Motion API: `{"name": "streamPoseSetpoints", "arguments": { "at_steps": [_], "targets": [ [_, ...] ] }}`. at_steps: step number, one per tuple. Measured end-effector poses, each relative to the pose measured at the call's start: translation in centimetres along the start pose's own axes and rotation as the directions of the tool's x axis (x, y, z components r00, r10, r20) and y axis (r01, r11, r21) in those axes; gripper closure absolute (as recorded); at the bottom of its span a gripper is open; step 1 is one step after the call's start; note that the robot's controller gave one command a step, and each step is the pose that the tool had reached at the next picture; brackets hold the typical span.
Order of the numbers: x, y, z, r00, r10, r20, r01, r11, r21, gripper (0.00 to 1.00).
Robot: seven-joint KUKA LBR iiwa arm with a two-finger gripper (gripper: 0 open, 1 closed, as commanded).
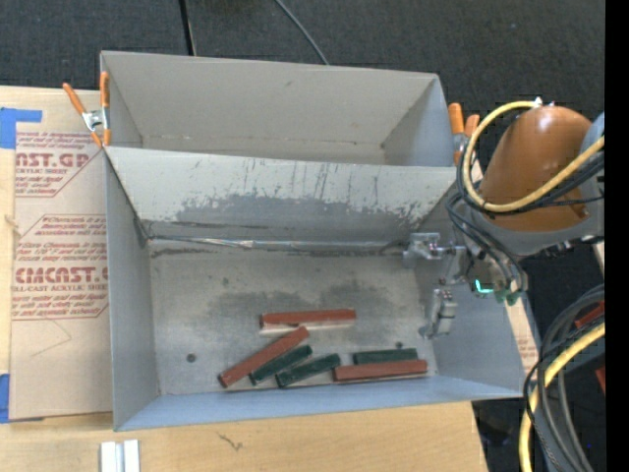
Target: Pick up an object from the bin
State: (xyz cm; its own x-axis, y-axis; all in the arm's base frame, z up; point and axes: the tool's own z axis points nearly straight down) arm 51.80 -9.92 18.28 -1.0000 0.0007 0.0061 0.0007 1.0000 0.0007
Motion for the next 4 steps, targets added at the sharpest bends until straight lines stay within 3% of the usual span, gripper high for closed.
{"name": "streamPoseSetpoints", "arguments": {
  "at_steps": [1, 2, 3, 4],
  "targets": [
    [-0.2, 0.0, -0.4, 1.000, -0.001, 0.007, 0.001, 1.000, 0.001, 0.00],
    [0.9, 0.8, 3.9, 0.998, 0.062, 0.013, -0.062, 0.998, 0.000, 0.00],
    [-3.5, 4.9, 8.1, 0.998, -0.070, 0.009, 0.070, 0.998, 0.002, 0.00],
    [-1.7, 6.0, 9.3, 0.994, -0.109, 0.011, 0.109, 0.994, 0.000, 0.00]
  ]
}}
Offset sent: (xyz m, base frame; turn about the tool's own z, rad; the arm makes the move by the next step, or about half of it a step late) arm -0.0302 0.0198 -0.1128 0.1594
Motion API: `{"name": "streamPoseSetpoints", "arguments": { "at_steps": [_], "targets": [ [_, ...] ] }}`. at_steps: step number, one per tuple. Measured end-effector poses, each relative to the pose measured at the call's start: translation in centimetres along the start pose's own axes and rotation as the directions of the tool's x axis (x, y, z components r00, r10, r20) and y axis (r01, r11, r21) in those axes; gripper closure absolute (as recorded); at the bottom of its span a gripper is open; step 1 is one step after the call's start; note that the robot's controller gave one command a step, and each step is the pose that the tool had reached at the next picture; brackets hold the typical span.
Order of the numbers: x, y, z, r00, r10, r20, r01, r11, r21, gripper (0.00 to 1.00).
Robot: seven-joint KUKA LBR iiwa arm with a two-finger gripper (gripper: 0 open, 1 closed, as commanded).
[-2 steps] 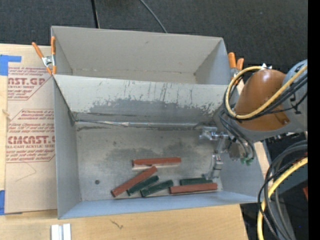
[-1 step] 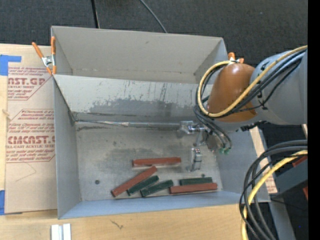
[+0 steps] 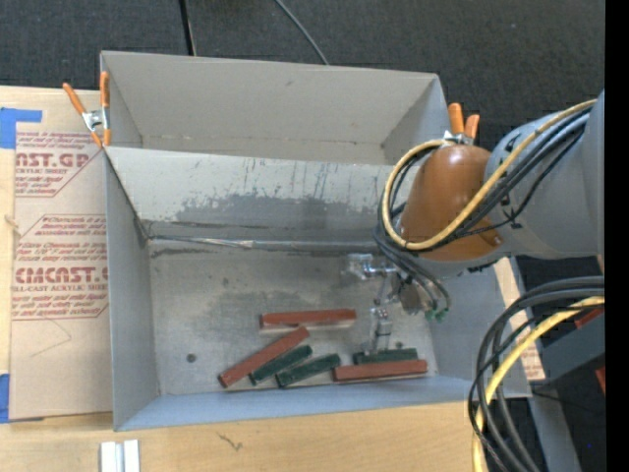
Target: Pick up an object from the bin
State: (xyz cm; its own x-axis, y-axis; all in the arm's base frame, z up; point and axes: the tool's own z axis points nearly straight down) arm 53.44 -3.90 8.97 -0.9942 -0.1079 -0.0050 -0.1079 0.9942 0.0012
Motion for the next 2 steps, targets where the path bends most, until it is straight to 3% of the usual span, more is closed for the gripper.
{"name": "streamPoseSetpoints", "arguments": {
  "at_steps": [1, 2],
  "targets": [
    [0.8, 2.4, 1.2, 0.999, 0.032, -0.012, -0.032, 0.999, 0.001, 0.00],
    [4.5, 6.3, 1.9, 0.998, -0.069, -0.003, 0.069, 0.998, 0.001, 1.00]
  ]
}}
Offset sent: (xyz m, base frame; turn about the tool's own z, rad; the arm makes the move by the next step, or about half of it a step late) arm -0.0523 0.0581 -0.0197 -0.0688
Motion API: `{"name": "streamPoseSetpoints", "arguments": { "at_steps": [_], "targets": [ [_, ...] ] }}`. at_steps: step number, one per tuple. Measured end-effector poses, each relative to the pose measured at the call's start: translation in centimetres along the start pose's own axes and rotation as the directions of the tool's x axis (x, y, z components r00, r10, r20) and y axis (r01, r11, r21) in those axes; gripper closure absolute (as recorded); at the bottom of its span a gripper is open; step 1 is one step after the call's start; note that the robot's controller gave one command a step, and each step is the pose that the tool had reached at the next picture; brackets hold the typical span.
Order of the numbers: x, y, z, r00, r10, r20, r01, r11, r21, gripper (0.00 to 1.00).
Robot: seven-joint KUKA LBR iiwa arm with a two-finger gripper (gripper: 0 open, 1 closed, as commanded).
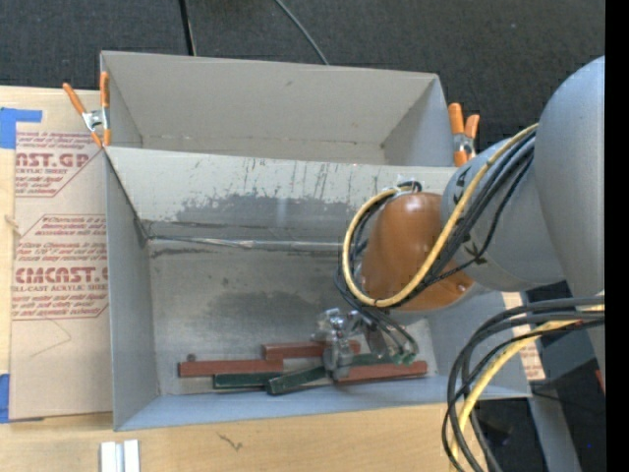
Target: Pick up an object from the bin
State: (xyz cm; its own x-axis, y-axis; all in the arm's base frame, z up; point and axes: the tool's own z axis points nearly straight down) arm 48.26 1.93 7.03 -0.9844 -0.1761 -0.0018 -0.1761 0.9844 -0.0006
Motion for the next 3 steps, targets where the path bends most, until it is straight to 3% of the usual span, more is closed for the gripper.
{"name": "streamPoseSetpoints", "arguments": {
  "at_steps": [1, 2, 3],
  "targets": [
    [0.0, 0.0, 0.0, 1.000, 0.000, 0.000, 0.000, 1.000, 0.000, 1.00],
    [-4.0, -1.6, -10.9, 1.000, -0.031, 0.000, 0.031, 1.000, 0.000, 1.00],
    [-4.0, -1.6, -10.9, 1.000, -0.031, 0.000, 0.031, 1.000, 0.000, 1.00]
  ]
}}
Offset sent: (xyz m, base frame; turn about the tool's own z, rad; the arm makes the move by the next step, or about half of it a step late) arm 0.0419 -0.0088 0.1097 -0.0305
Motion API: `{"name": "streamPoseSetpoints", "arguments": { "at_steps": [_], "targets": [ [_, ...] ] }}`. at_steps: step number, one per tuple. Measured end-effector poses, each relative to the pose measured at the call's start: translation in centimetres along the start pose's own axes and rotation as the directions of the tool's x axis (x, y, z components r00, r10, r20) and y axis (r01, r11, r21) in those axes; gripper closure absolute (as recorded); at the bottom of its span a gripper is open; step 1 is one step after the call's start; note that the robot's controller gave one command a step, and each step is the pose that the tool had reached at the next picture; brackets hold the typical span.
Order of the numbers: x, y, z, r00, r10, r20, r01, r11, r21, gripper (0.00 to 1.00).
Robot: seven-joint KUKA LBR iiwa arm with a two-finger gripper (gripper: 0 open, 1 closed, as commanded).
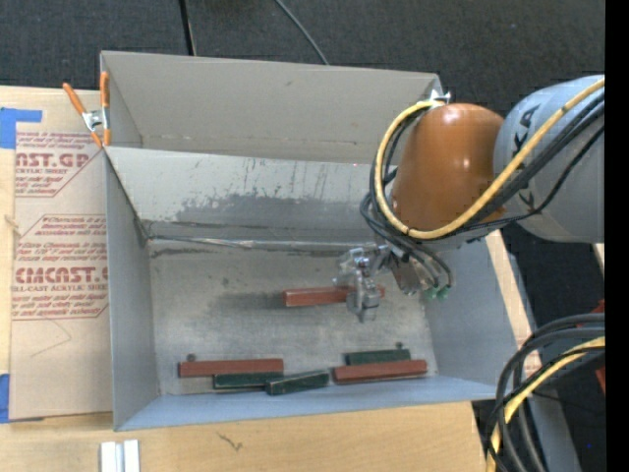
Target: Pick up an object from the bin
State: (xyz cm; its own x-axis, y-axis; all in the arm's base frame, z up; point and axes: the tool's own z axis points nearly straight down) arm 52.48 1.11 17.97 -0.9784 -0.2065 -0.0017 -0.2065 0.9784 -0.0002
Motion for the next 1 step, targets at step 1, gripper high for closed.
{"name": "streamPoseSetpoints", "arguments": {
  "at_steps": [1],
  "targets": [
    [-1.77, -1.11, -5.14, 1.000, 0.002, 0.001, -0.002, 1.000, 0.000, 1.00]
  ]
}}
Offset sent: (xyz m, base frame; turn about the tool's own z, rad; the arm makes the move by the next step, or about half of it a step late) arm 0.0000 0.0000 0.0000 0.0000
